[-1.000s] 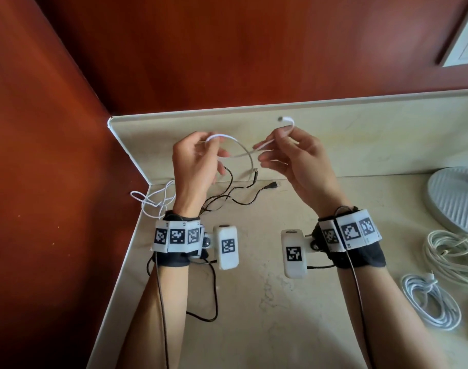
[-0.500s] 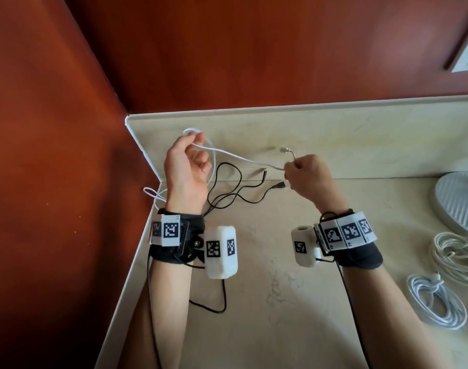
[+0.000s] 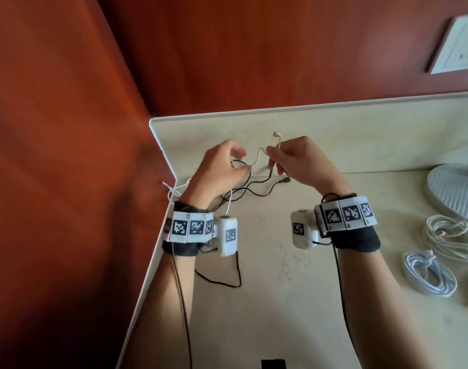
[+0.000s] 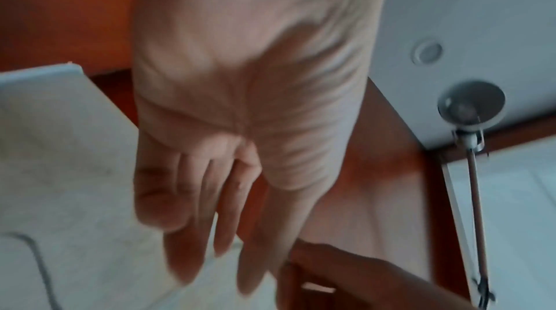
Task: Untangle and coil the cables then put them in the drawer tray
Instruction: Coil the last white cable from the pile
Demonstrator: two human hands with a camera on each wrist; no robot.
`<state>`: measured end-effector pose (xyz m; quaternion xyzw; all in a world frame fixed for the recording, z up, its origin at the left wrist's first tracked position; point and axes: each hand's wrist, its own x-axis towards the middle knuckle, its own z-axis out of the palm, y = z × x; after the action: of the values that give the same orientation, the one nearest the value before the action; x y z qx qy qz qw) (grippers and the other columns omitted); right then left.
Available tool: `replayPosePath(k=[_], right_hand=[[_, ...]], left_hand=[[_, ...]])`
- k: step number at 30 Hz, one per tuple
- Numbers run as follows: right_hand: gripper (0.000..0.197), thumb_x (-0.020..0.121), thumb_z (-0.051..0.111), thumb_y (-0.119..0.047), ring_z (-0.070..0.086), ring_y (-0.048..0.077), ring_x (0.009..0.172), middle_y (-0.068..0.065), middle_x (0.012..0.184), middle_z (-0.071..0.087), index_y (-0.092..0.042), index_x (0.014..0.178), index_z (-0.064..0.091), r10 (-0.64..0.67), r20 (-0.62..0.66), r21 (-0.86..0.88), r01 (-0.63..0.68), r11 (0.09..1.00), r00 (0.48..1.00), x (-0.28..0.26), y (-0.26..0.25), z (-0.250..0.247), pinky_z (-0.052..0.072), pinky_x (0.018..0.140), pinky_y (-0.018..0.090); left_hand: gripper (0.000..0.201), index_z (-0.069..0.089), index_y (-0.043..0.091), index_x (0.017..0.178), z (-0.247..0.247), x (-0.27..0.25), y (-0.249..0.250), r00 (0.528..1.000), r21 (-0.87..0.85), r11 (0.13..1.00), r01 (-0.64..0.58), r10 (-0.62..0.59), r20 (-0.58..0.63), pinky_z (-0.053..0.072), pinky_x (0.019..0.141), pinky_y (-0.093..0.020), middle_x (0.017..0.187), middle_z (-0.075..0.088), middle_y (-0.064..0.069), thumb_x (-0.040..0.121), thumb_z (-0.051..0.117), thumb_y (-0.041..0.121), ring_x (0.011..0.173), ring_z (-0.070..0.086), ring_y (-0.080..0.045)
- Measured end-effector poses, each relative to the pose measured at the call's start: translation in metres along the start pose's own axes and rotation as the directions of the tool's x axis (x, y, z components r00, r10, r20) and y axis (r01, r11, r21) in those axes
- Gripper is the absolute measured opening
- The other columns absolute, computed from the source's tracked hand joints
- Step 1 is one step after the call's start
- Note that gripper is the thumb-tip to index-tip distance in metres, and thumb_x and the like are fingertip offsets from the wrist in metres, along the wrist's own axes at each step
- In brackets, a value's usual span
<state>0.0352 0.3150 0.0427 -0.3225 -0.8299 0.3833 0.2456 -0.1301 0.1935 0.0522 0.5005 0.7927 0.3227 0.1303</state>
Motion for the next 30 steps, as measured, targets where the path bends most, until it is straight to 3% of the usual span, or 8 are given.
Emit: replayPosePath(k=[3,9,15,18,21,24,27,30], right_hand=[[0.044,0.104,0.06,-0.038,0.047,0.013,0.048,-0.004,0.056,0.062,-0.014,0.07,0.074,-0.078,-0.045,0.13,0.083,0.988,0.996,-0.005,-0.012,0.002,0.04,0.049,0.026],[0.035,0.102,0.061,-0.027,0.048,0.005,0.045,-0.007,0.056,0.062,-0.015,0.072,0.074,-0.024,-0.303,0.162,0.076,0.984,0.953,-0.013,-0.008,0.002,0.036,0.049,0.024],[0.046,0.104,0.062,-0.028,0.036,0.013,0.051,-0.004,0.053,0.047,-0.002,0.067,0.061,-0.115,-0.016,0.272,0.115,0.955,0.993,-0.035,-0.017,0.007,0.03,0.052,0.028],[0.044,0.104,0.061,-0.025,0.035,0.013,0.055,0.0,0.056,0.044,0.001,0.068,0.06,-0.122,-0.054,0.248,0.131,0.96,0.991,-0.038,-0.022,0.012,0.029,0.055,0.034],[0.009,0.099,0.067,-0.022,0.045,0.012,0.054,-0.003,0.063,0.056,-0.015,0.093,0.068,-0.096,-0.233,0.201,0.145,0.969,0.968,-0.036,-0.016,0.014,0.039,0.056,0.032],[0.039,0.095,0.074,-0.018,0.058,0.012,0.059,-0.001,0.083,0.067,-0.027,0.128,0.057,-0.083,-0.252,0.25,0.148,0.957,0.964,-0.039,-0.007,0.013,0.05,0.058,0.028],[0.004,0.099,0.069,-0.03,0.064,0.005,0.08,-0.007,0.093,0.066,-0.028,0.096,0.072,-0.156,-0.15,0.06,0.167,0.984,0.976,-0.045,-0.002,0.013,0.048,0.07,0.024],[0.031,0.1,0.063,-0.048,0.059,0.011,0.113,-0.006,0.116,0.064,-0.025,0.081,0.072,-0.183,-0.096,-0.044,0.179,0.983,0.979,-0.049,0.003,0.015,0.047,0.092,0.027]], left_hand=[[0.019,0.069,0.025,0.11,0.003,-0.006,0.015,0.98,-0.061,0.993,-0.1,0.109,0.166,0.048,0.07,-0.017,0.107,0.07,0.014,0.092,0.074,0.024,0.074,0.062,-0.002],[0.01,0.069,0.018,0.09,0.024,-0.021,0.006,0.988,-0.134,0.985,-0.112,0.097,-0.117,0.052,0.066,-0.037,0.072,0.069,0.002,0.097,0.064,0.022,0.064,0.062,-0.015],[0.042,0.061,0.026,0.126,0.033,-0.026,0.009,0.927,-0.101,0.939,-0.33,0.302,-0.223,0.054,0.072,-0.035,0.116,0.063,0.011,0.086,0.077,0.022,0.066,0.057,-0.012],[0.006,0.071,0.023,0.094,0.037,-0.026,0.014,0.943,-0.157,0.939,-0.307,0.278,-0.181,0.053,0.064,-0.037,0.079,0.069,0.01,0.093,0.068,0.018,0.059,0.058,-0.012],[0.025,0.063,0.017,0.078,0.039,-0.03,0.009,0.951,-0.19,0.946,-0.263,0.222,-0.214,0.043,0.059,-0.036,0.061,0.058,0.004,0.101,0.061,0.025,0.057,0.051,-0.013],[0.024,0.065,0.016,0.078,0.039,-0.036,0.008,0.962,-0.217,0.944,-0.25,0.216,-0.167,0.036,0.054,-0.027,0.058,0.056,0.006,0.101,0.06,0.024,0.053,0.05,-0.011],[0.022,0.062,0.017,0.076,0.037,-0.04,0.009,0.962,-0.232,0.943,-0.238,0.196,-0.188,0.03,0.053,-0.02,0.054,0.05,0.013,0.097,0.065,0.023,0.052,0.046,-0.008],[0.023,0.058,0.018,0.074,0.035,-0.036,0.004,0.953,-0.203,0.951,-0.235,0.185,-0.238,0.027,0.055,-0.024,0.059,0.039,0.009,0.093,0.068,0.025,0.057,0.039,-0.01]])
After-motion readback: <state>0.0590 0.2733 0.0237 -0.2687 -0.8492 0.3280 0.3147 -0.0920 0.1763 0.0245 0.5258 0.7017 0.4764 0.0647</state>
